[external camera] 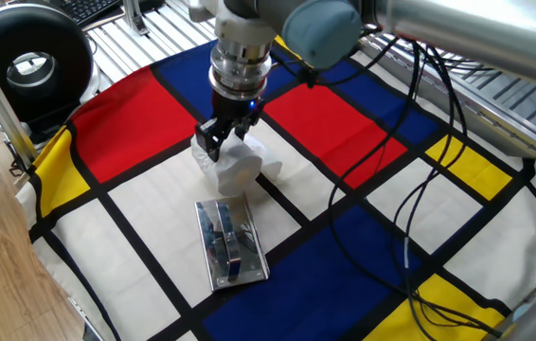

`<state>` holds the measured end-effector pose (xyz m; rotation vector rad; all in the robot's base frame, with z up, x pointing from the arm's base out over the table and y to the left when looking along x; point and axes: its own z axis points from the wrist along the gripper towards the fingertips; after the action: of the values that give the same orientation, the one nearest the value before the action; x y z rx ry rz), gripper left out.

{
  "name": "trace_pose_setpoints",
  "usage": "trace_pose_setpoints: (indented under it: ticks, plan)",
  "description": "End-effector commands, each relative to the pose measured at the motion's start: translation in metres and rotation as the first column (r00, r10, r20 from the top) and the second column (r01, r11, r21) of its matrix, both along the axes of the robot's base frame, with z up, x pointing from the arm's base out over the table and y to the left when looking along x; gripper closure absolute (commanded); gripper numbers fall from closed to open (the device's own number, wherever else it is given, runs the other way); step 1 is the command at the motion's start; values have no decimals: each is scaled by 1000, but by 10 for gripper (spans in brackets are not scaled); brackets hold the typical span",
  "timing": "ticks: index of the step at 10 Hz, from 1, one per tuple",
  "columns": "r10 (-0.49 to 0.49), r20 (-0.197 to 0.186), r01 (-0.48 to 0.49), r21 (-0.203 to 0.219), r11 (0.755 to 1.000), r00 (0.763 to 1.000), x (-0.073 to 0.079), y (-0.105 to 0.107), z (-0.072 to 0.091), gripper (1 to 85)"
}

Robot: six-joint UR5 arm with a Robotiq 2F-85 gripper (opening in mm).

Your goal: Put the toilet paper on its holder

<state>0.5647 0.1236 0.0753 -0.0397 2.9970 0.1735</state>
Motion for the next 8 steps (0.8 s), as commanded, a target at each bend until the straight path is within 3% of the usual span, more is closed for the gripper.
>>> trace_pose_setpoints:
  ticks: [1, 8]
  plan:
    - [-21, 5, 21, 12, 1000, 1000, 3, 12, 0, 843]
    - [-69, -19, 69, 10, 998, 997, 15, 22, 14, 843]
